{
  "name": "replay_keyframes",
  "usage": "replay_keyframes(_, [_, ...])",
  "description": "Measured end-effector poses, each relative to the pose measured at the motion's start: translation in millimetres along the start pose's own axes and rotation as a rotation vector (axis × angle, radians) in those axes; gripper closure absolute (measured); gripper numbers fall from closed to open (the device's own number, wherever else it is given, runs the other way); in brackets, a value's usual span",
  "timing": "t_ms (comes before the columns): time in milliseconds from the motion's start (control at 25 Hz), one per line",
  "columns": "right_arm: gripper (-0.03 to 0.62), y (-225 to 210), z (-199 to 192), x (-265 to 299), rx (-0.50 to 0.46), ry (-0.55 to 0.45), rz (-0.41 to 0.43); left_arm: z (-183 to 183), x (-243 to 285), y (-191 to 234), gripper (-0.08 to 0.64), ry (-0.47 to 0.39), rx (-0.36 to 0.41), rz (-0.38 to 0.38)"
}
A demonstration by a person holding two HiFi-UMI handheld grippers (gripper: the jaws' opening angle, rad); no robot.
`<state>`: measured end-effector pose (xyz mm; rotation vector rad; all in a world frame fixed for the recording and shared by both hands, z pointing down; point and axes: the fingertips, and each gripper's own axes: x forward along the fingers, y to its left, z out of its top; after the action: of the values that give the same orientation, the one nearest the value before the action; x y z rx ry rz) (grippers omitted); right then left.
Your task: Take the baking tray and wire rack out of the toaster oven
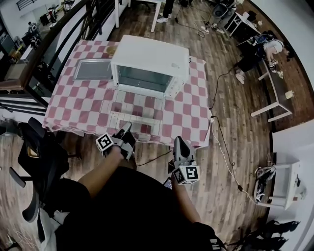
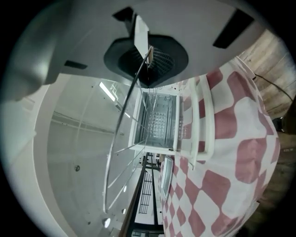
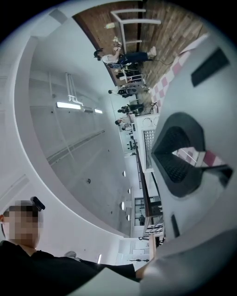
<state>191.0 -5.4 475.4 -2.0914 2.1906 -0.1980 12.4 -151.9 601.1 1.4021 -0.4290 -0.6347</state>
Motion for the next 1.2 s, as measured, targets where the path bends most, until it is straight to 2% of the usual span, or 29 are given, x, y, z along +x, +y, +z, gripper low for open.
replay_keyframes(80, [0.589, 16, 0, -11, -0.027, -0.006, 0.031, -1, -23, -2, 0.565, -0.017, 0.005, 0.009])
replay_keyframes(320, [0.589, 46, -6, -30, -0.007, -0.006, 0.081, 10, -82, -11, 0.565, -0.074, 0.014, 0.020])
replay_keyframes(560, [0.589, 65, -11, -30, -0.003, -0.003, 0.121, 41, -119, -27, 0.565, -0.133, 0.029, 0.019])
replay_keyframes(720, [0.589, 74, -13, -9, 0.009, -0.010, 0.137, 79, -134, -40, 0.565, -0.180, 0.026, 0.014])
replay_keyframes(880, [0.589, 89, -8, 27, -0.002, -0.013, 0.168, 129, -138, -50, 0.565, -0.210, 0.054, 0.016])
replay_keyframes(1080, [0.589, 106, -12, 87, -0.001, -0.006, 0.200, 201, -135, -42, 0.565, -0.277, 0.007, 0.005])
replay_keyframes(1200, [0.589, 121, -10, 126, -0.010, -0.004, 0.227, 241, -128, -33, 0.565, -0.293, 0.018, 0.028])
